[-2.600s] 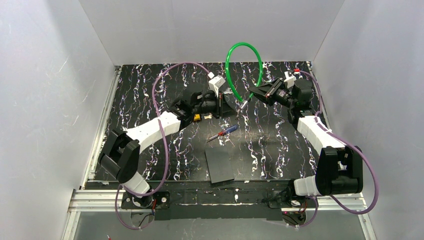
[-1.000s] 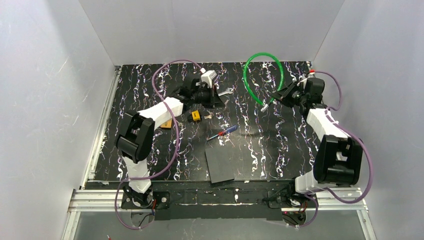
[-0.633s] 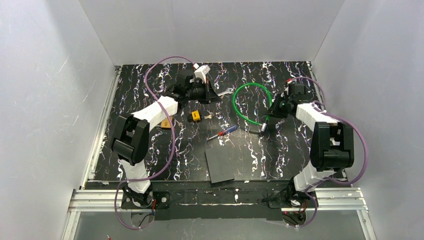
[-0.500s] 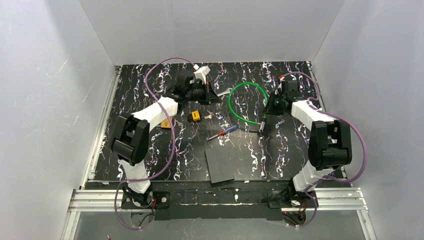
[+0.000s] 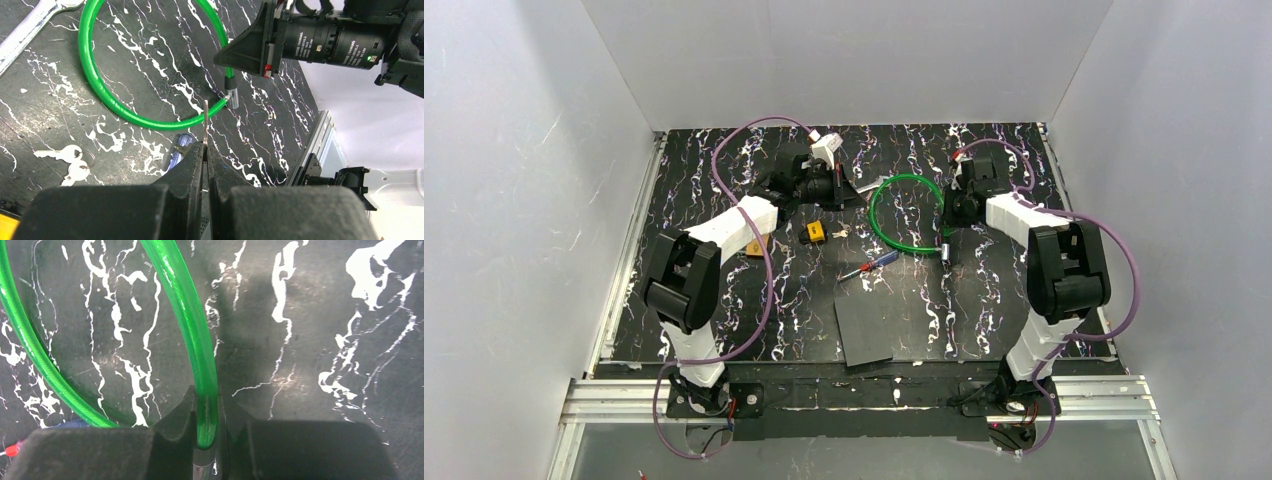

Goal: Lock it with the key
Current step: Place the lock at the center of the board.

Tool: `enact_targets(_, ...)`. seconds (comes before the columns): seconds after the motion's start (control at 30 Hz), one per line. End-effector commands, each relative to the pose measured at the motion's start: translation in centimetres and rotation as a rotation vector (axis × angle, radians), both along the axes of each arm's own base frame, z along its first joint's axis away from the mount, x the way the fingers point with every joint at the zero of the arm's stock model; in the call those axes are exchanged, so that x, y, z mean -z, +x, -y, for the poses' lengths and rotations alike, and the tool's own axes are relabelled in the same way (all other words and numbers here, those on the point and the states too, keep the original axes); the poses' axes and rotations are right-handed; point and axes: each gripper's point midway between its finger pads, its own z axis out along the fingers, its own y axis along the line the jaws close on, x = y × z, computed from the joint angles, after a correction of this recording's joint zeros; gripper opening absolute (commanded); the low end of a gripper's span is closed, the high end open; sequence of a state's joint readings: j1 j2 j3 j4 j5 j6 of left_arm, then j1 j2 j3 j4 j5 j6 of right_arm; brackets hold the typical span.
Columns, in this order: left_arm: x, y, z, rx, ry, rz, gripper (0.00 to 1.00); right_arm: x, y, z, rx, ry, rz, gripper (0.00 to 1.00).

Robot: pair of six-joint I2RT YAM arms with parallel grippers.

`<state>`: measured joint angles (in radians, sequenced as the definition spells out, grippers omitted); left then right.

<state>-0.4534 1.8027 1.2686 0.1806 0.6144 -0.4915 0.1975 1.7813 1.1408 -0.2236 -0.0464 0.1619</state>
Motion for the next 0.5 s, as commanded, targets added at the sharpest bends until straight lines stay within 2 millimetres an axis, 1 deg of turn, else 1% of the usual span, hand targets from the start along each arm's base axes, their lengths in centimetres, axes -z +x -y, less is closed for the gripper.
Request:
enact_targets(0.0, -3.7, -0.4, -0.3, 0.009, -0.051, 0.074, 0.00, -1.1, -0.7, -0.4, -0.046, -0.029, 0.021, 0.01)
enact_targets(0.2, -3.6, -0.3, -0.1, 0.011, -0.066, 0.060, 0.00, 0.0, -3.8, -1.6, -0.070, 0.017, -0.054, 0.01)
enact_targets(0.4, -3.6, -0.4, 0.3, 0.021, -0.081, 0.043, 0.00, -0.2, -4.9, -3.0, -0.093, 0.091, -0.077, 0.01)
enact_targets(0.43, -3.4, -0.5, 0.4, 0.025, -0.080, 0.040, 0.00, -0.1, -5.0, -3.3, -0.096, 0.105, -0.083, 0.04)
enact_targets(0.47, -3.4, -0.5, 0.5, 0.028, -0.080, 0.041, 0.00, 0.0, -5.1, -3.5, -0.097, 0.119, -0.090, 0.11)
